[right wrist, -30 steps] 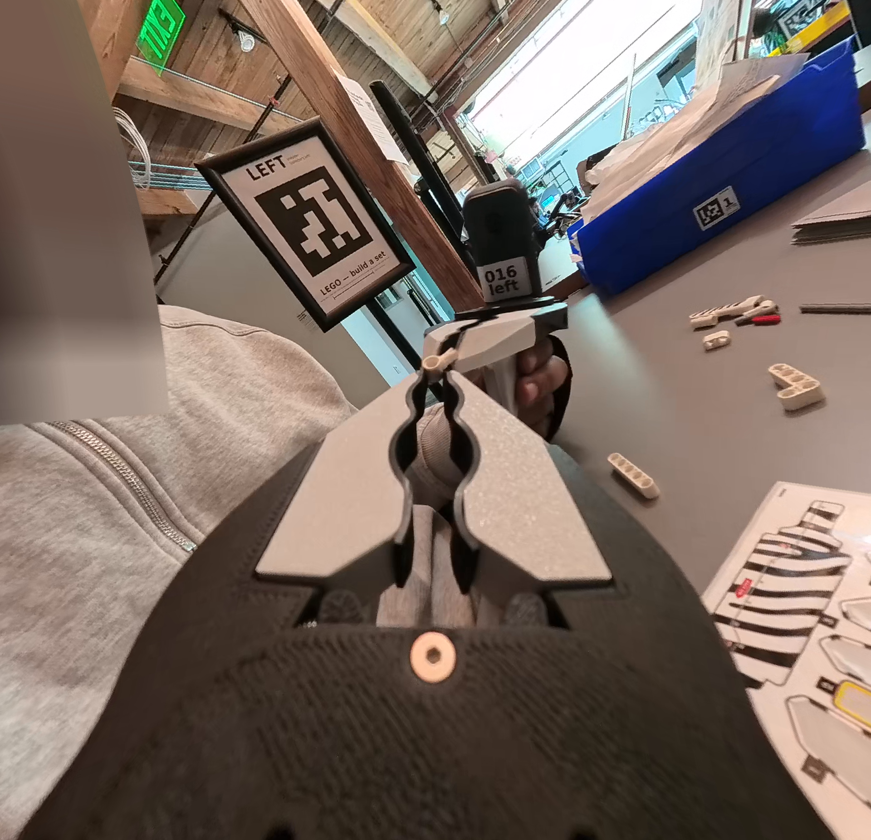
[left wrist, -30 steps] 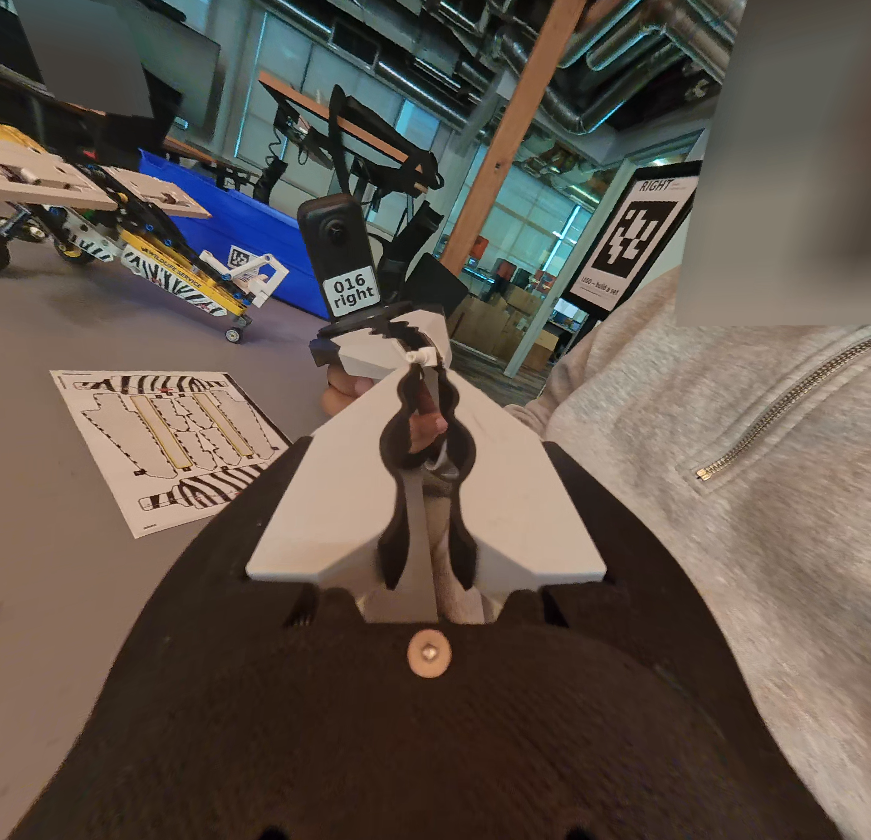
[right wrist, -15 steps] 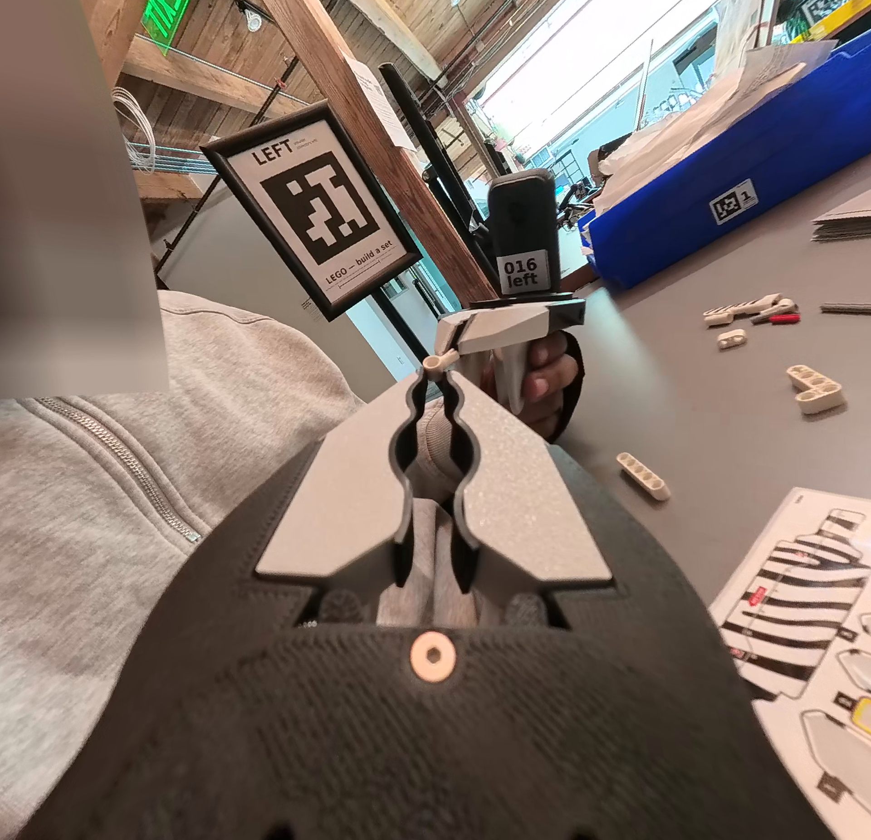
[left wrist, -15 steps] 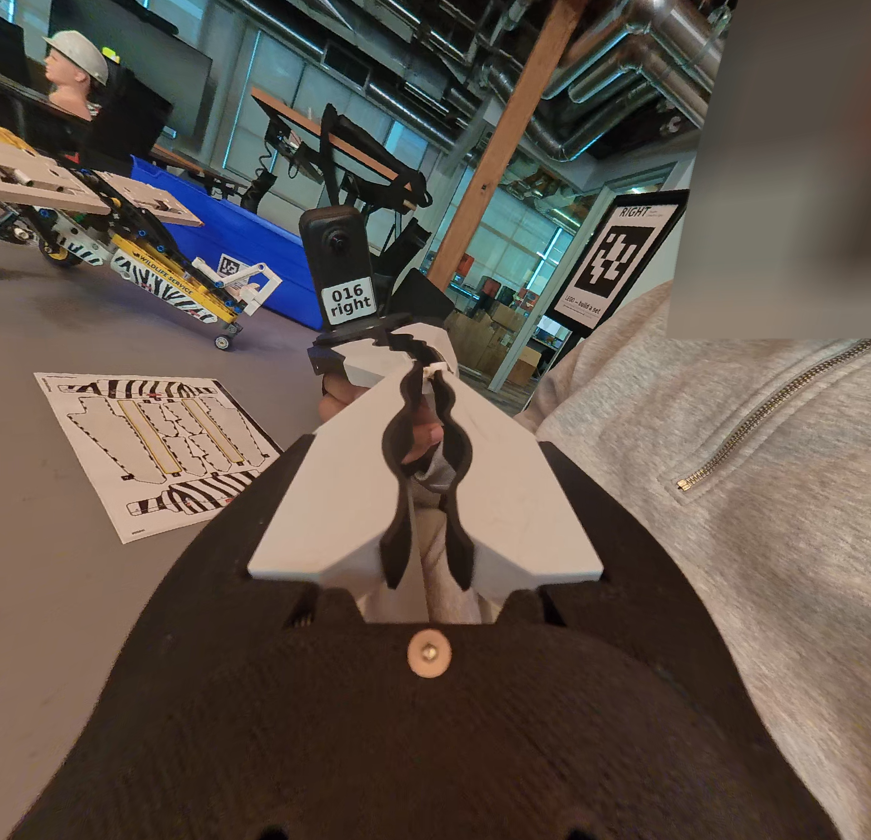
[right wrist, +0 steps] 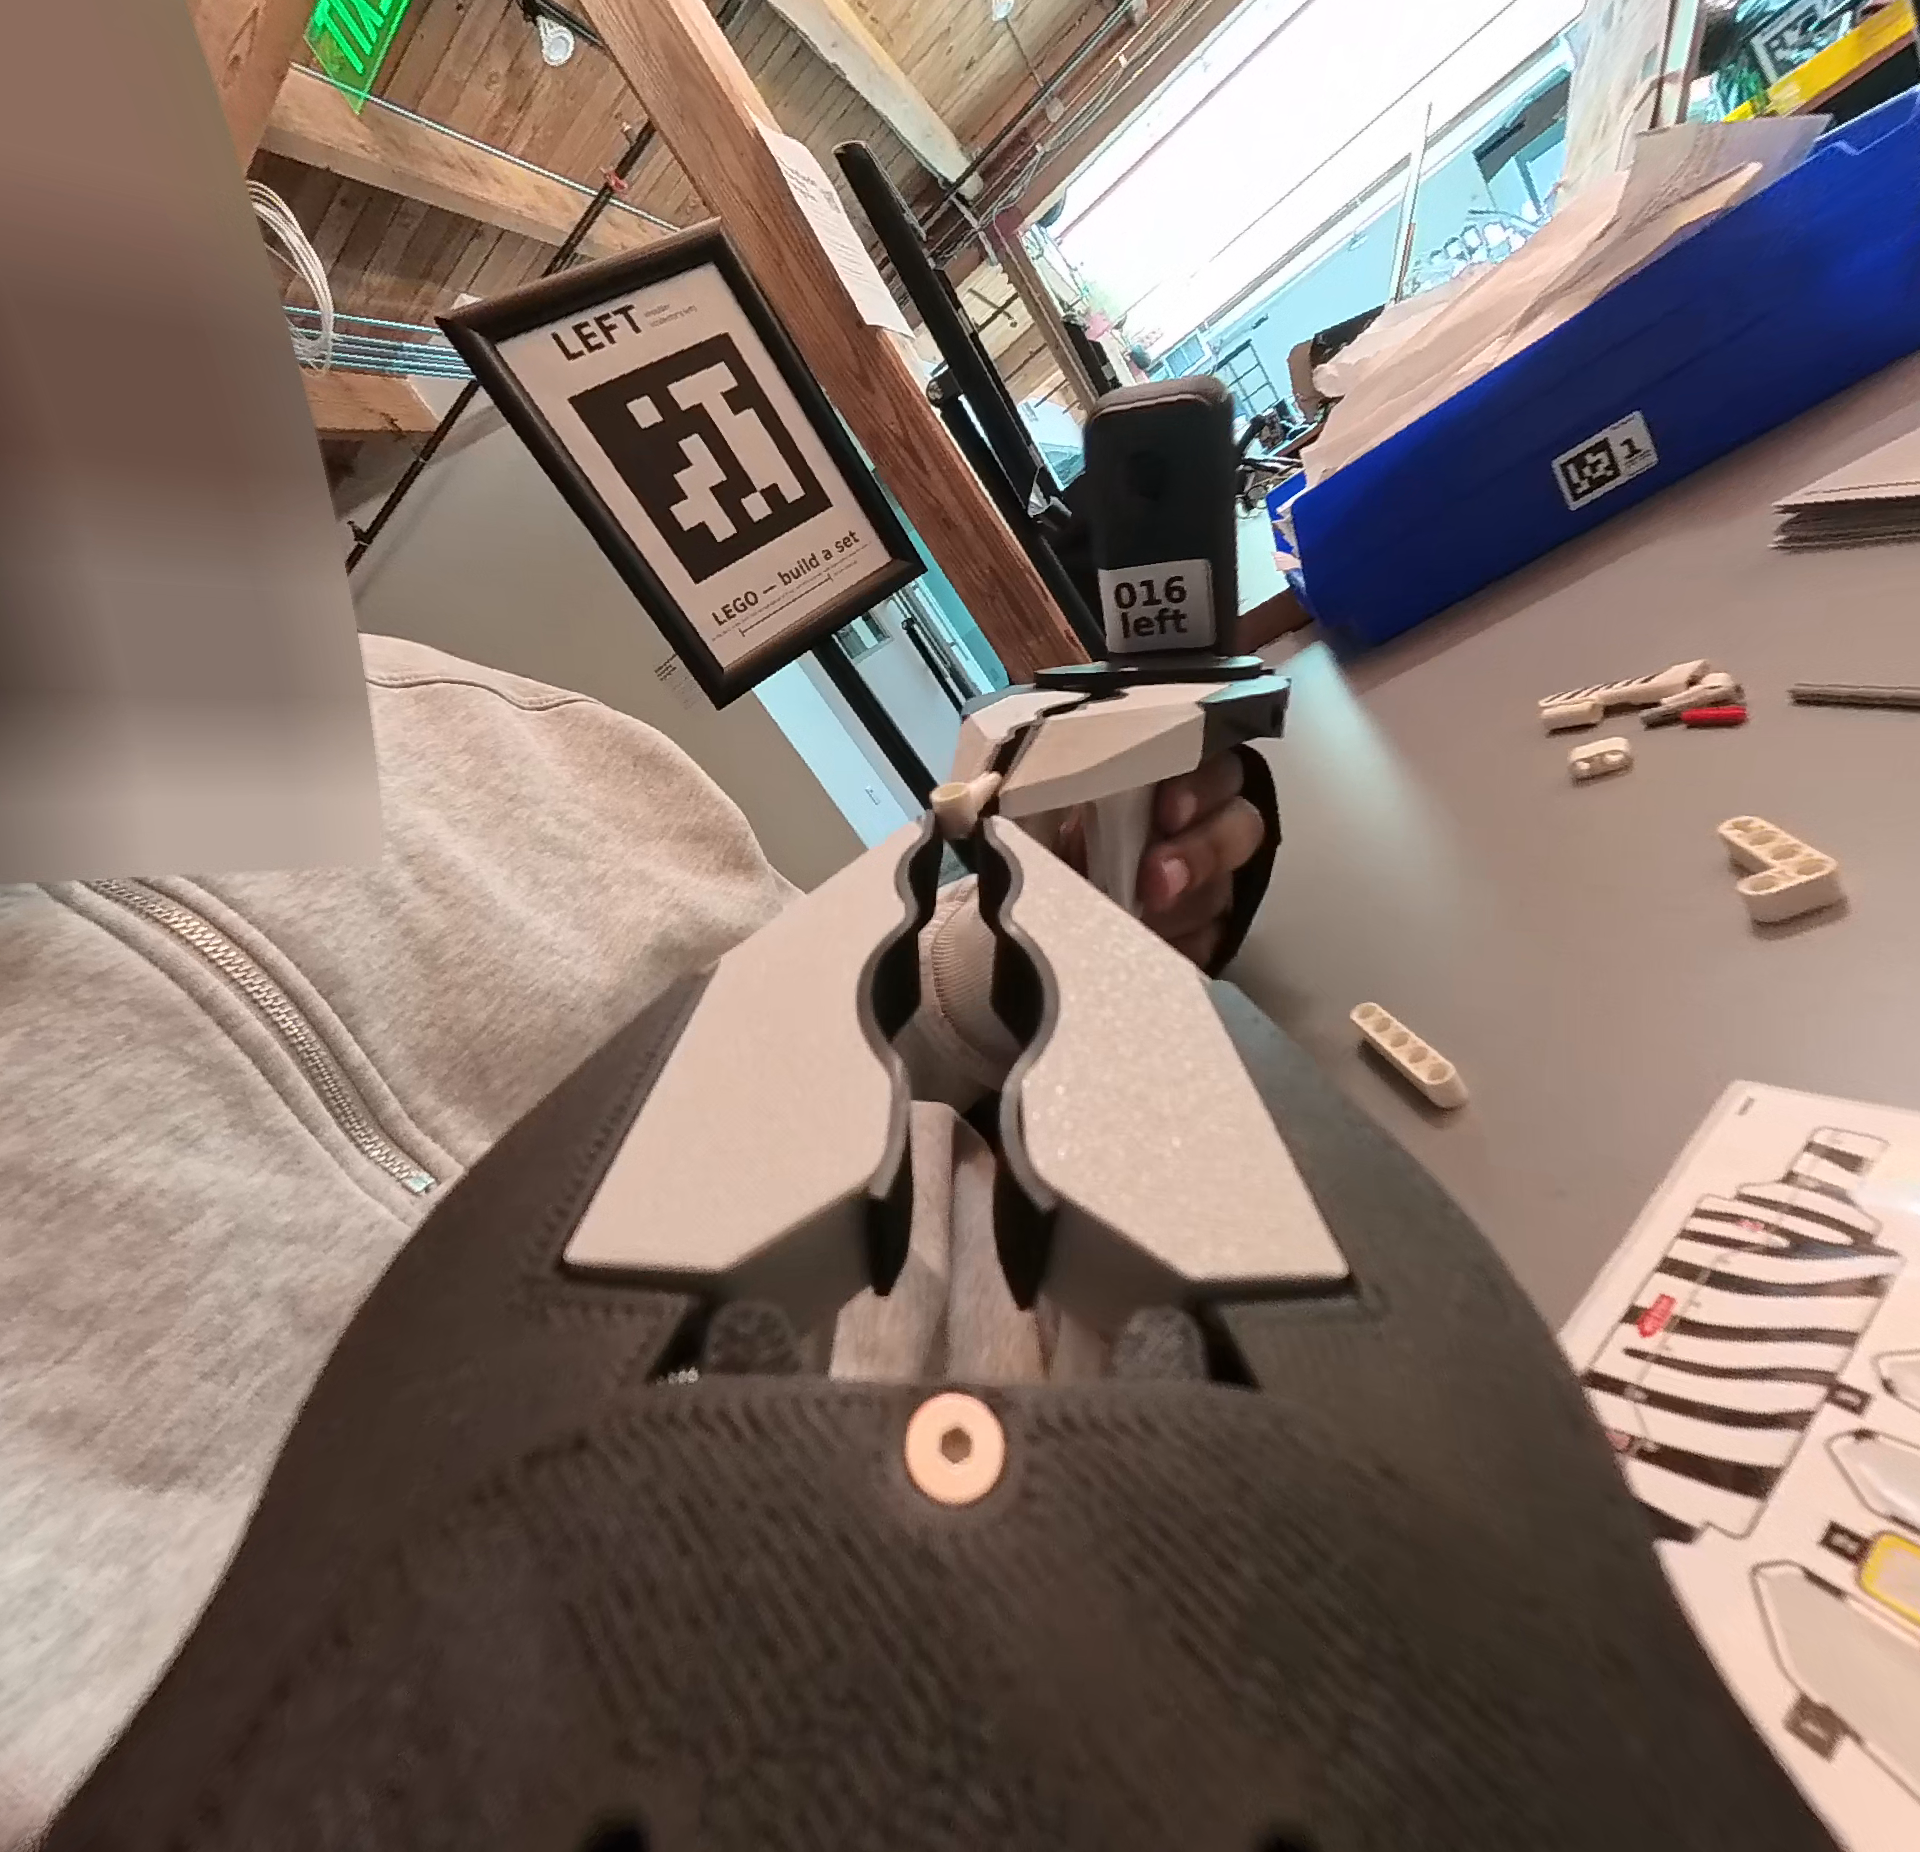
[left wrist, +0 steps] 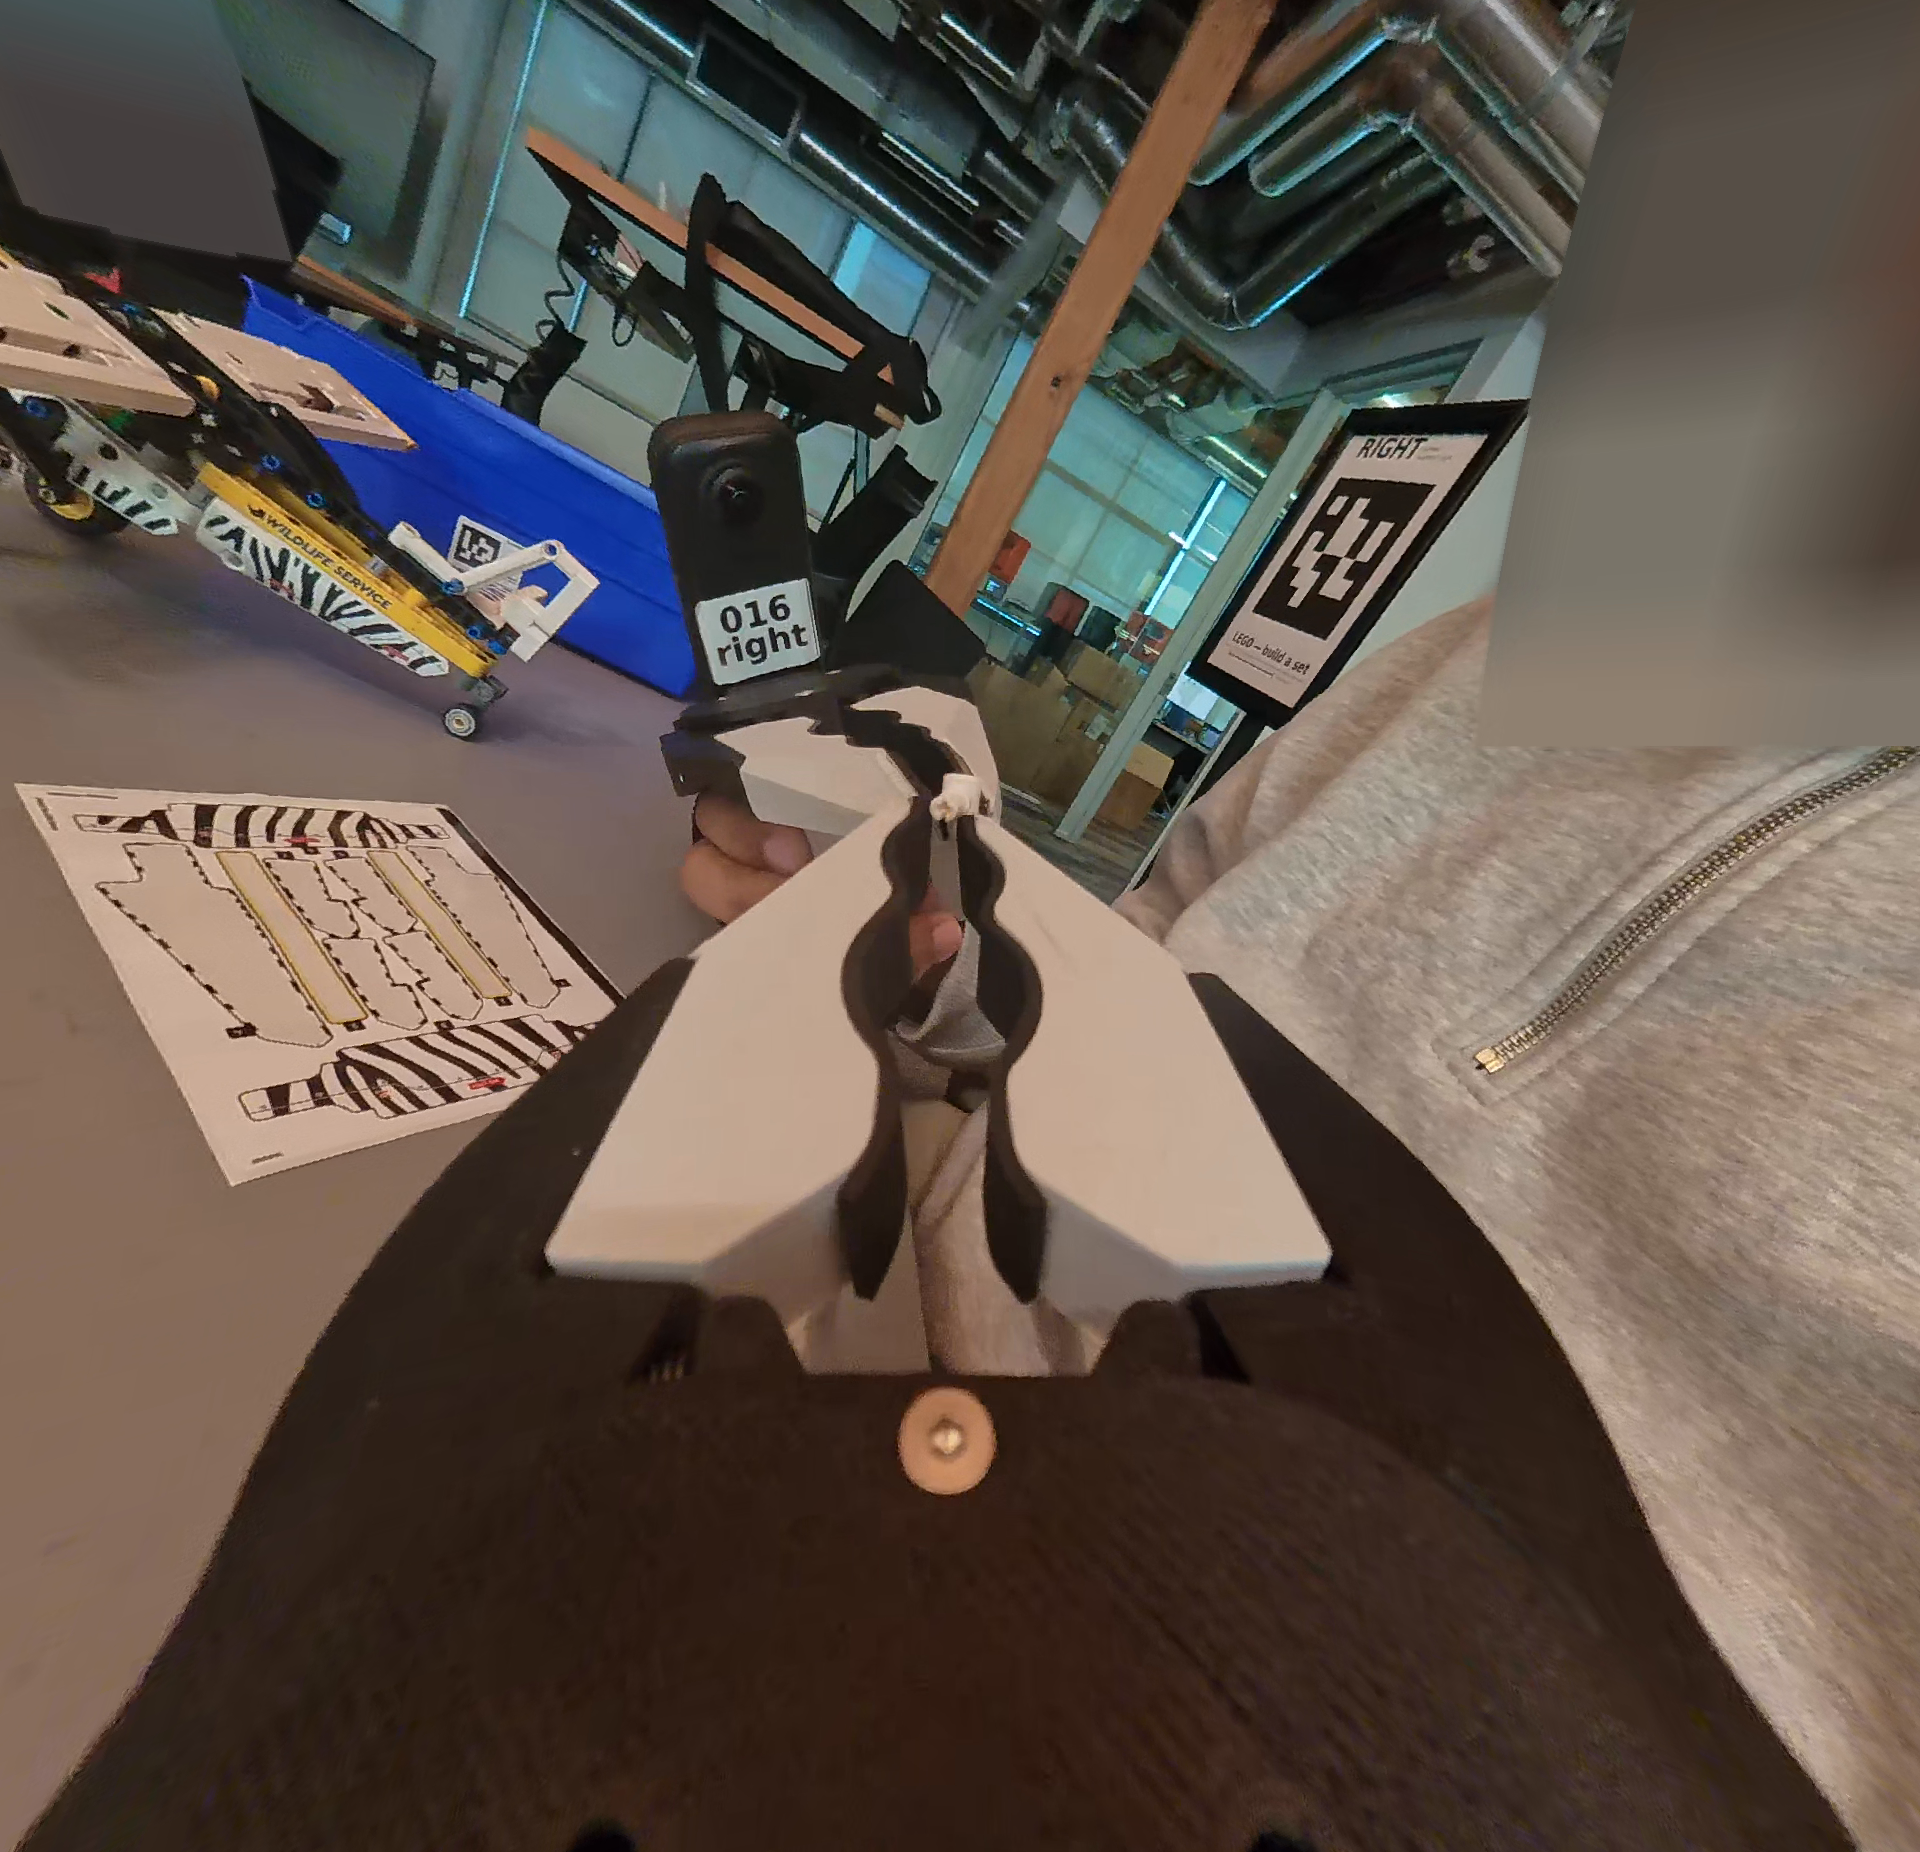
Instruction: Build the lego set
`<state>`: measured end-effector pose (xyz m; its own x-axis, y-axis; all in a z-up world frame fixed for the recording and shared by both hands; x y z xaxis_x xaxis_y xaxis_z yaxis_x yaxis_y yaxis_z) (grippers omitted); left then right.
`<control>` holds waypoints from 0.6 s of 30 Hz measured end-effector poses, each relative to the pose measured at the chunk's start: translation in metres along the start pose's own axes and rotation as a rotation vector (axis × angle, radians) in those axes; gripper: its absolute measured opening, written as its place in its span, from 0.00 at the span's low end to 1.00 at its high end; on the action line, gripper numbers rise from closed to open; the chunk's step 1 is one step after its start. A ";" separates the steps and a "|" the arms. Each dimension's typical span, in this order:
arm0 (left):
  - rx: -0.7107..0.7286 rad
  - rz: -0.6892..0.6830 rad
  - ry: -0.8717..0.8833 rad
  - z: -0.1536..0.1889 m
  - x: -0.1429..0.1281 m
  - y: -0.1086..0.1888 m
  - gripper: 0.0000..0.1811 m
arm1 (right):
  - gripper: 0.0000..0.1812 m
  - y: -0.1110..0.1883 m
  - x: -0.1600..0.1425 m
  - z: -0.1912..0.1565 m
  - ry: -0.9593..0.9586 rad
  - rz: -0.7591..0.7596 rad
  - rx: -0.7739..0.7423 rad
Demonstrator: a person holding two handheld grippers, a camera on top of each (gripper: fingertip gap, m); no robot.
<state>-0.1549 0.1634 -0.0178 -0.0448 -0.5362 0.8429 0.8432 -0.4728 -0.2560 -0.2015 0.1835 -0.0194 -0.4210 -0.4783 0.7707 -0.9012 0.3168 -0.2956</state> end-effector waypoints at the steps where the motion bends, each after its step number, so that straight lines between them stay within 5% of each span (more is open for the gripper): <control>1: -0.002 0.002 -0.004 0.000 0.000 0.000 0.03 | 0.03 0.000 0.000 0.000 0.002 0.001 -0.004; 18: 0.017 0.020 0.011 -0.003 0.004 0.005 0.02 | 0.02 0.003 0.008 0.003 0.119 0.040 -0.090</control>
Point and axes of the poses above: each gripper's, where its closed fingertips meet, y back along the fingers, x out of its top, z = x × y across the jaws, the point moved 3 cm from there along y, back along the fingers, and after that the axes turned 4 degrees about z, right-handed, at the moved point
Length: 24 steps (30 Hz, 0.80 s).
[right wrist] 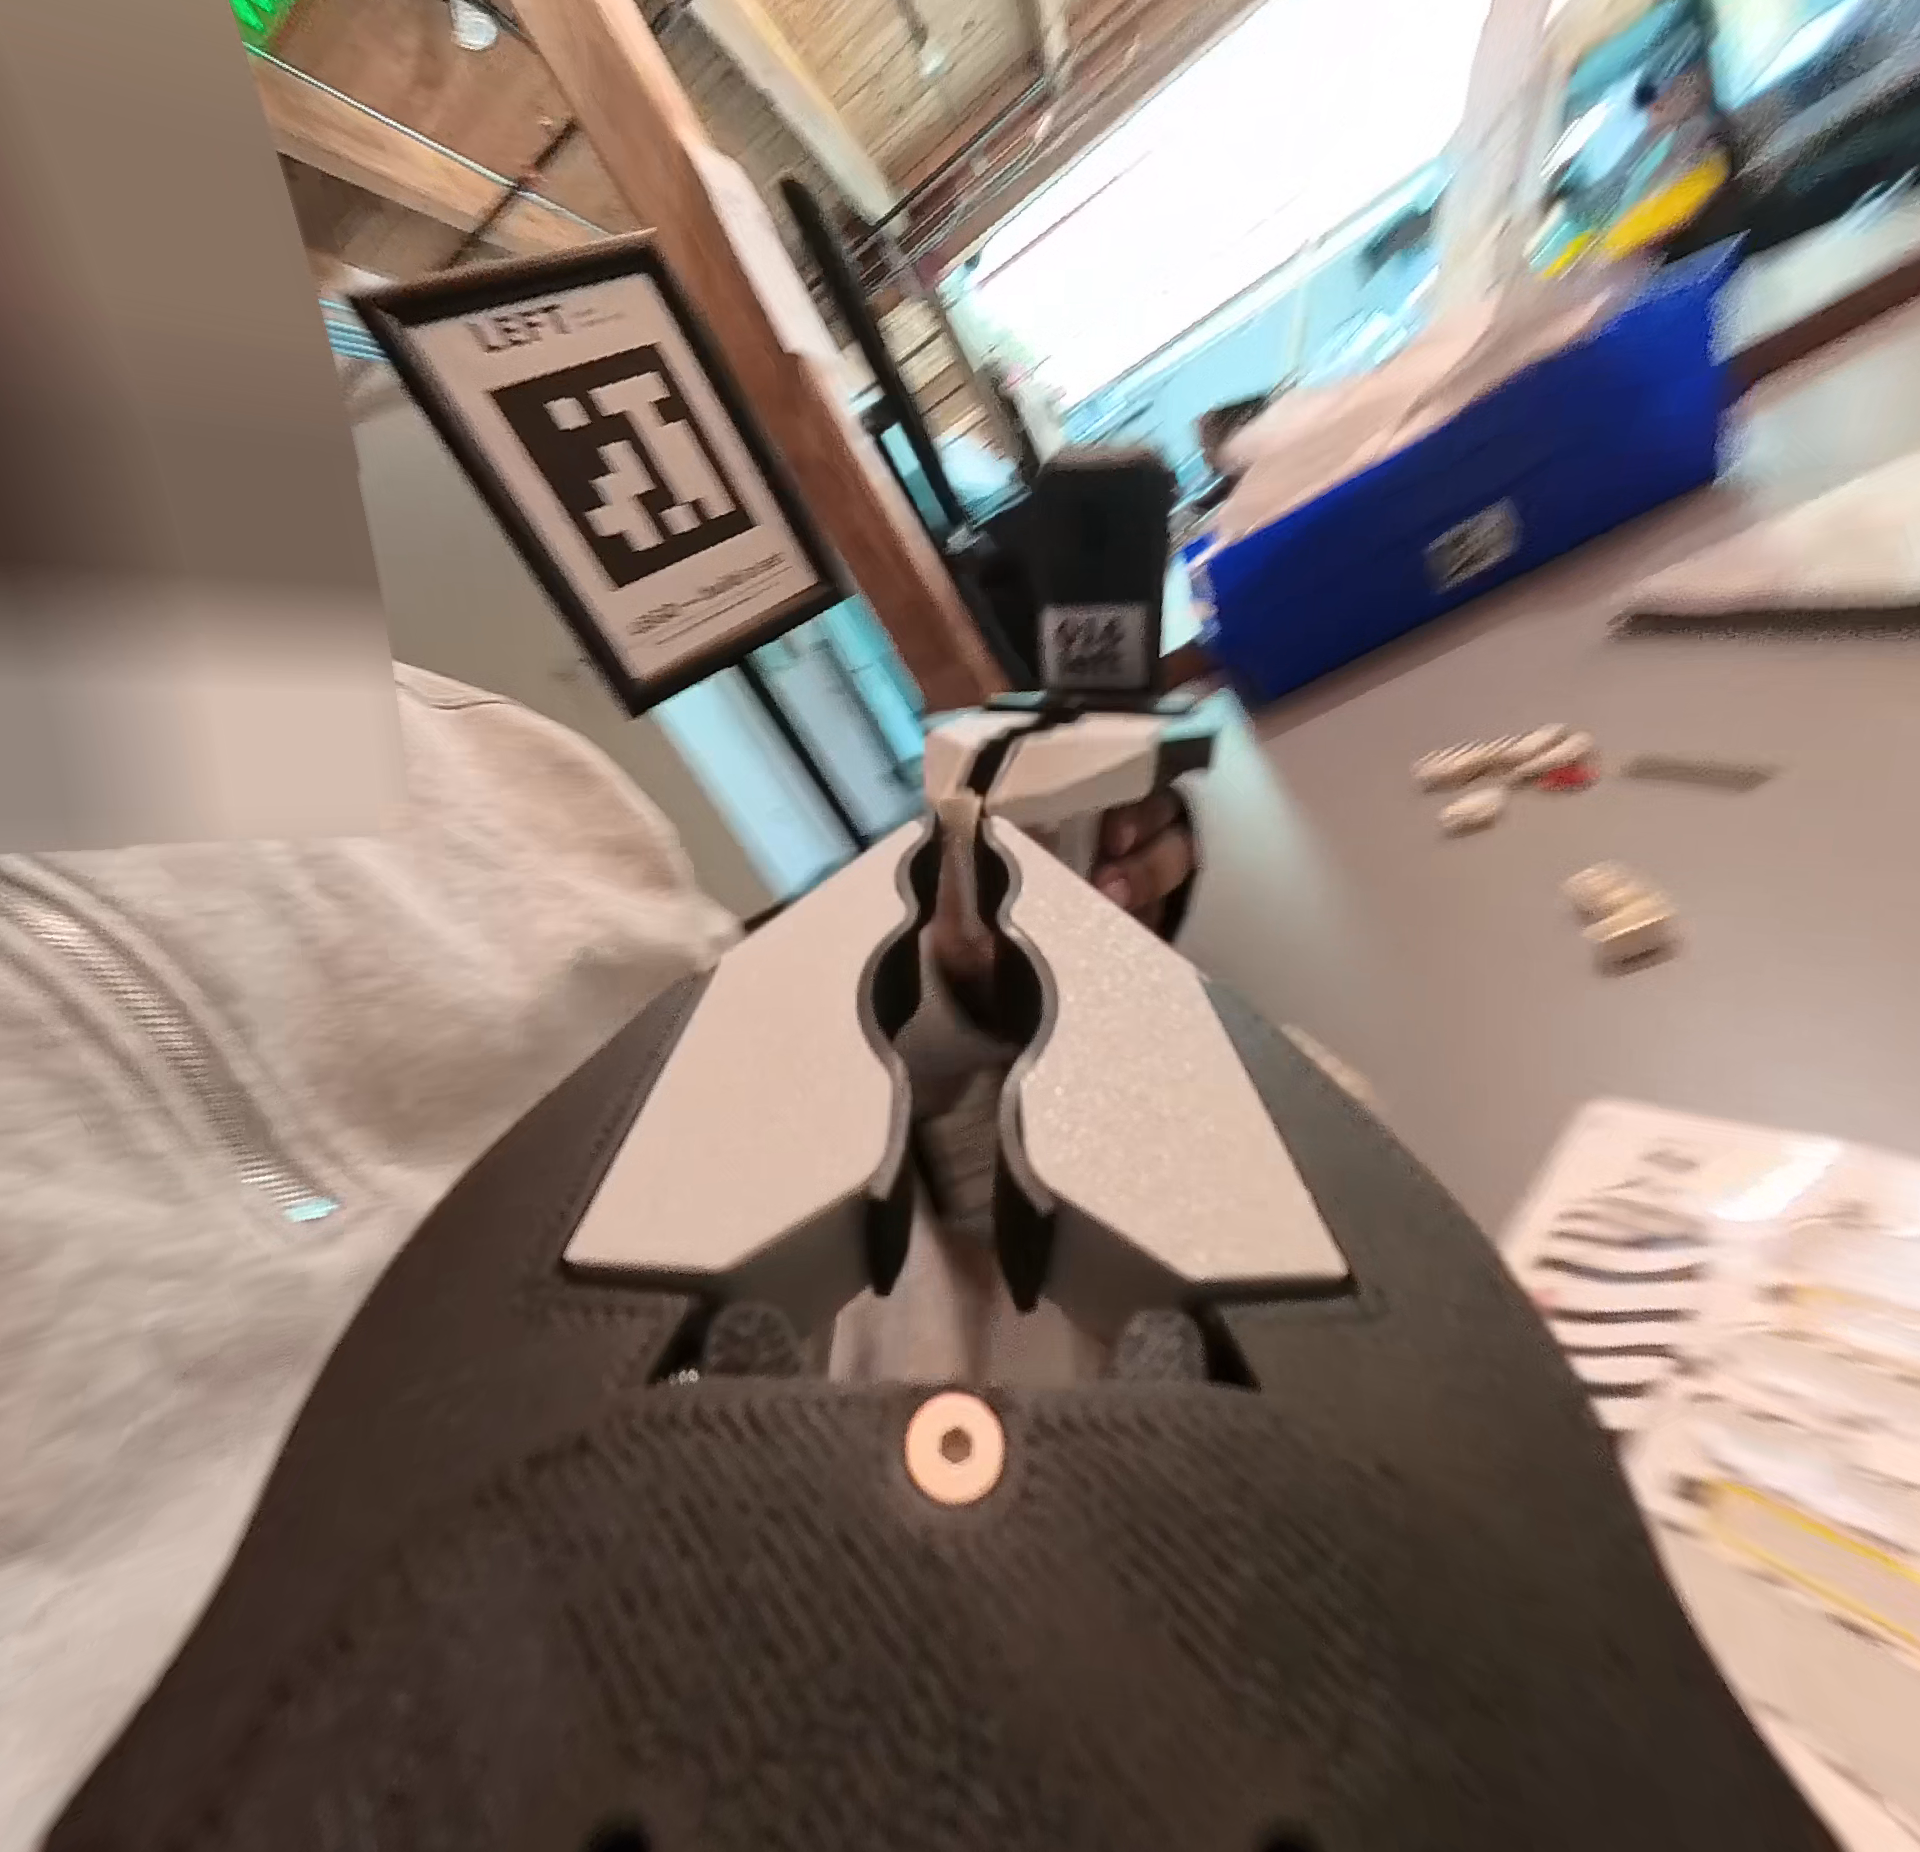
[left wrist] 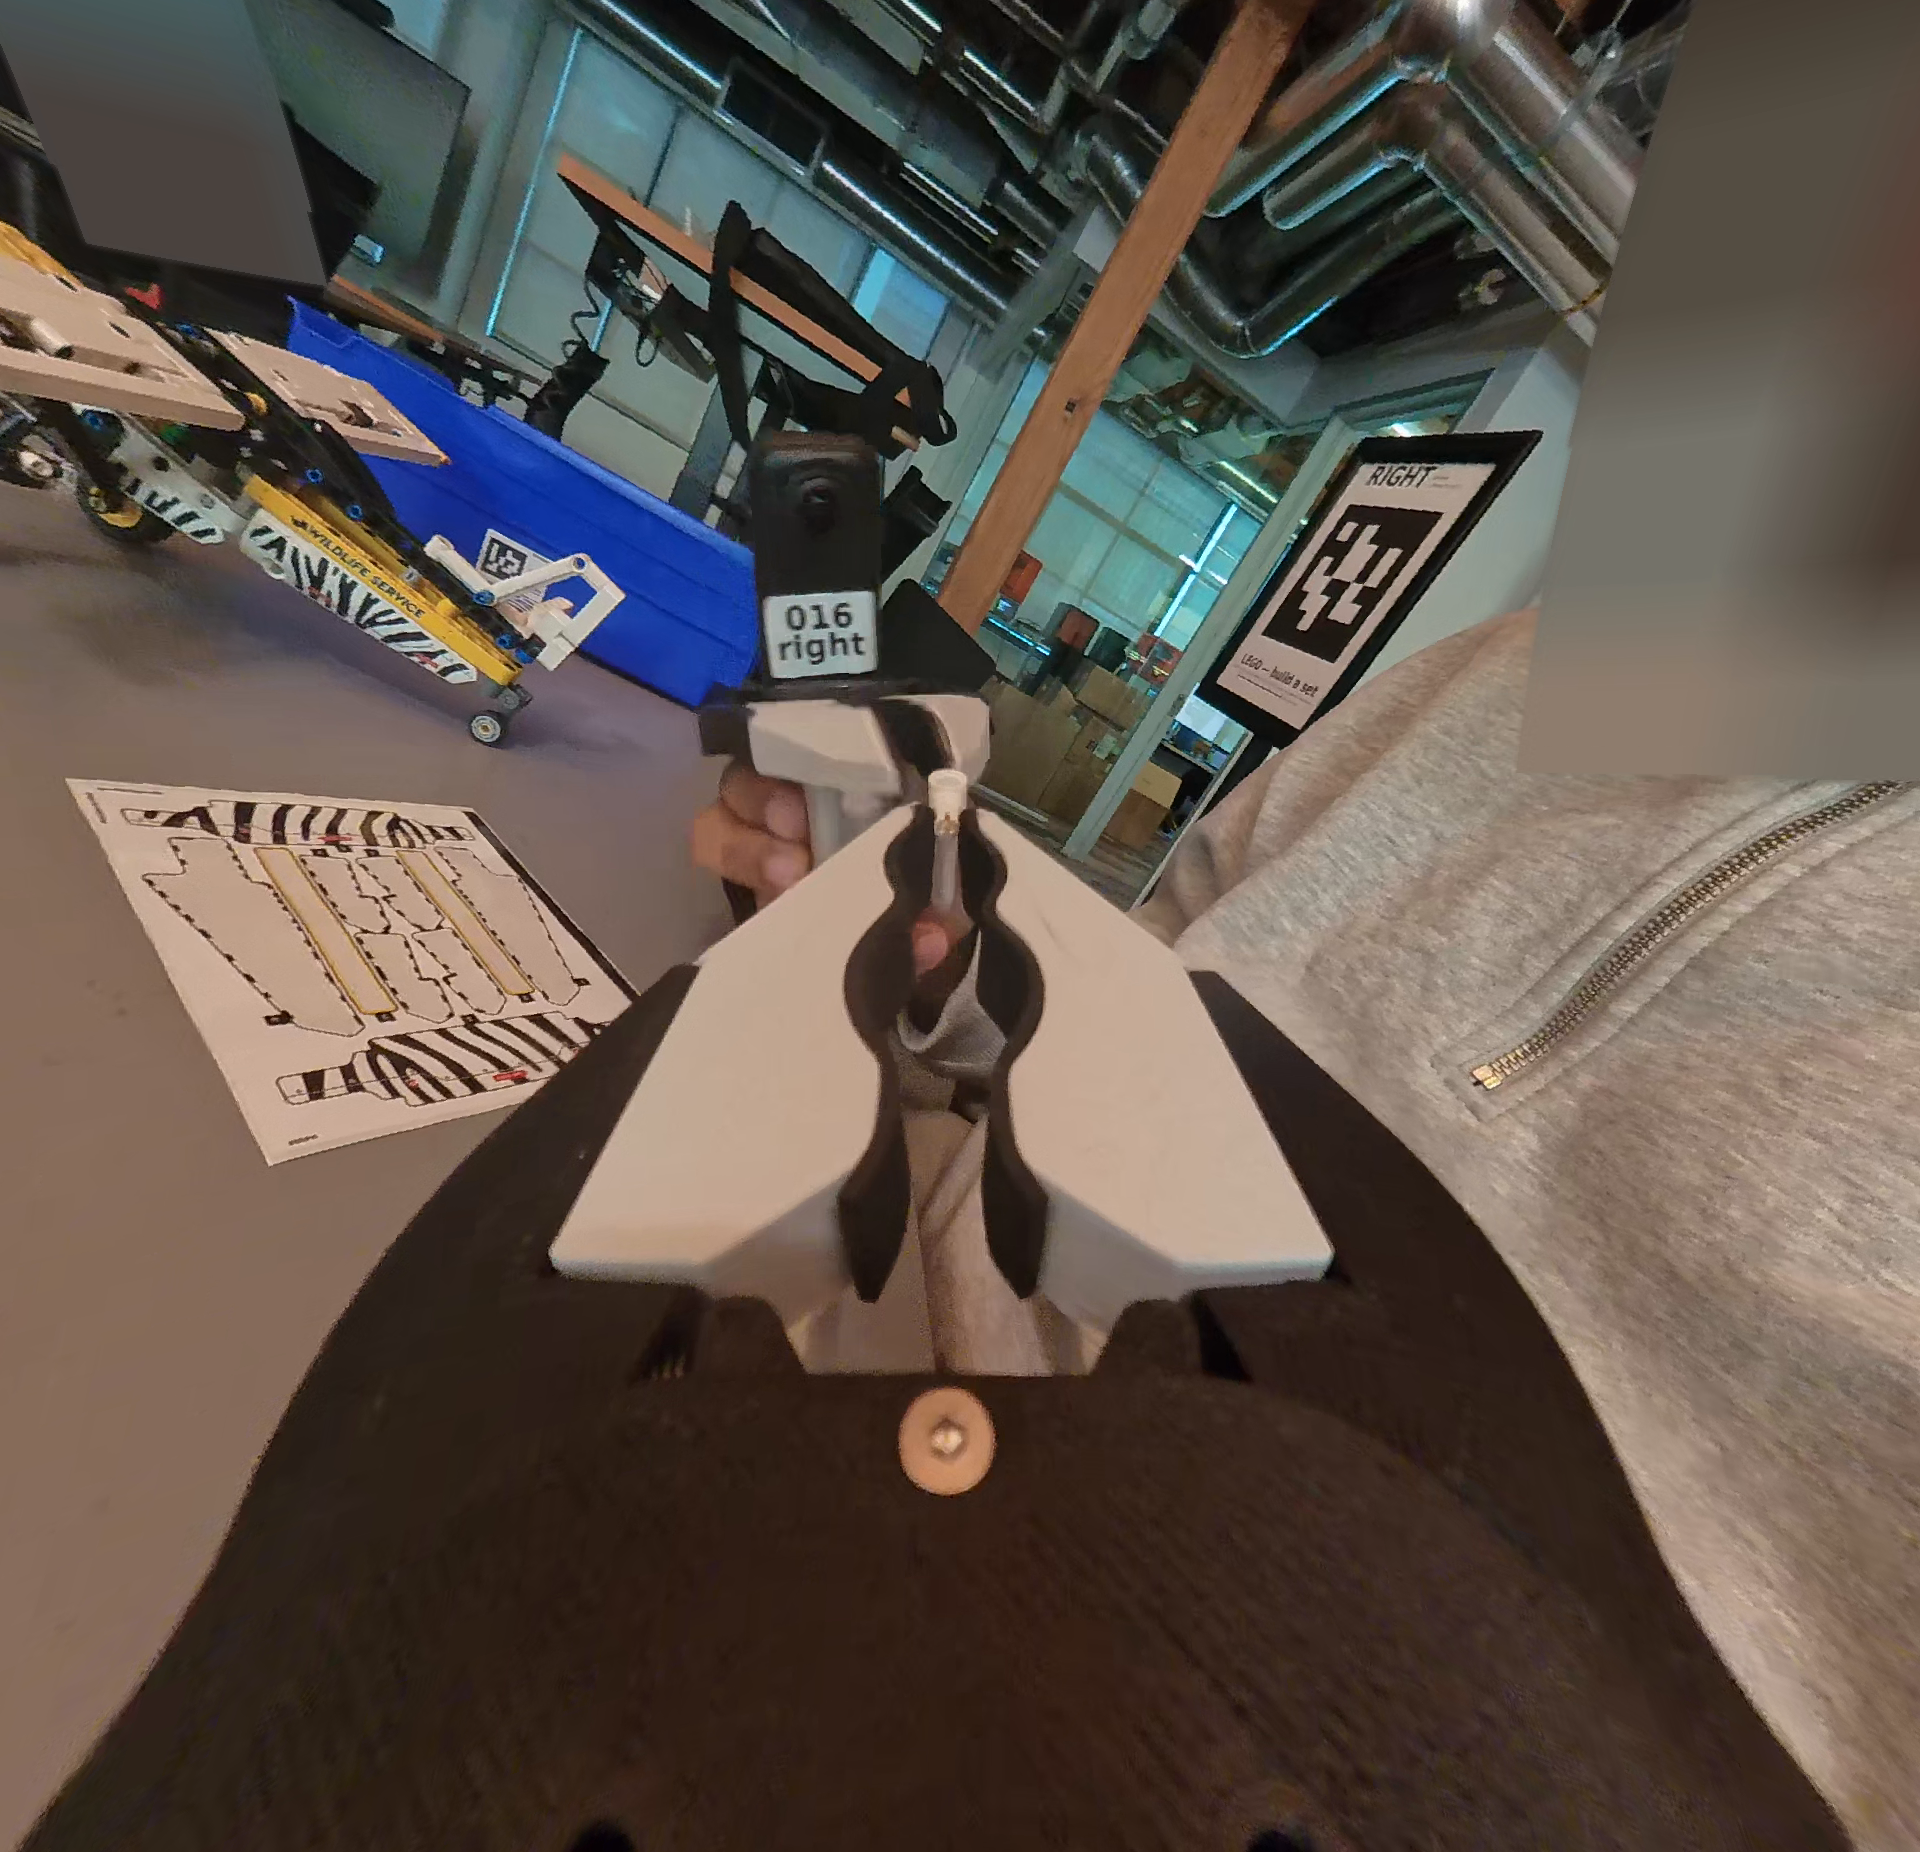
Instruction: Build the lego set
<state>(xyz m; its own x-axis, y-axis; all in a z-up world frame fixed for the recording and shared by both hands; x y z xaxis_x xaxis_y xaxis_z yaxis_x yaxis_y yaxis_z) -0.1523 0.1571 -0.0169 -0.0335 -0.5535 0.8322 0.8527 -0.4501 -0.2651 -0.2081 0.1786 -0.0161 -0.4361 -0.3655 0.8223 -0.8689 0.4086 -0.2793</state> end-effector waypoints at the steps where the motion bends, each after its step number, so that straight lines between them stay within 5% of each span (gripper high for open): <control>1: 0.001 0.003 0.007 -0.001 0.000 0.001 0.02 | 0.03 0.003 0.005 0.002 0.075 0.030 -0.050; 7: 0.061 -0.021 -0.007 -0.007 -0.002 0.001 0.01 | 0.12 0.004 0.006 -0.002 0.488 -0.002 -0.230; 24: 0.110 -0.029 -0.089 -0.007 -0.002 0.000 0.01 | 0.06 0.002 0.002 0.001 0.462 -0.036 -0.251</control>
<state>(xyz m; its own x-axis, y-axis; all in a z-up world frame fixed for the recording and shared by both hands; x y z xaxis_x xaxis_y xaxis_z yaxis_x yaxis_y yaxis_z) -0.1562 0.1531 -0.0222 -0.0167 -0.4745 0.8801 0.9044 -0.3826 -0.1891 -0.2105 0.1775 -0.0160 -0.2090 0.0004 0.9779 -0.7743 0.6108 -0.1658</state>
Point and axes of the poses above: each gripper's, where its closed fingertips meet, y back along the fingers, x out of its top, z = x × y across the jaws, the point moved 3 cm from there along y, back along the fingers, and after that the axes turned 4 degrees about z, right-handed, at the moved point
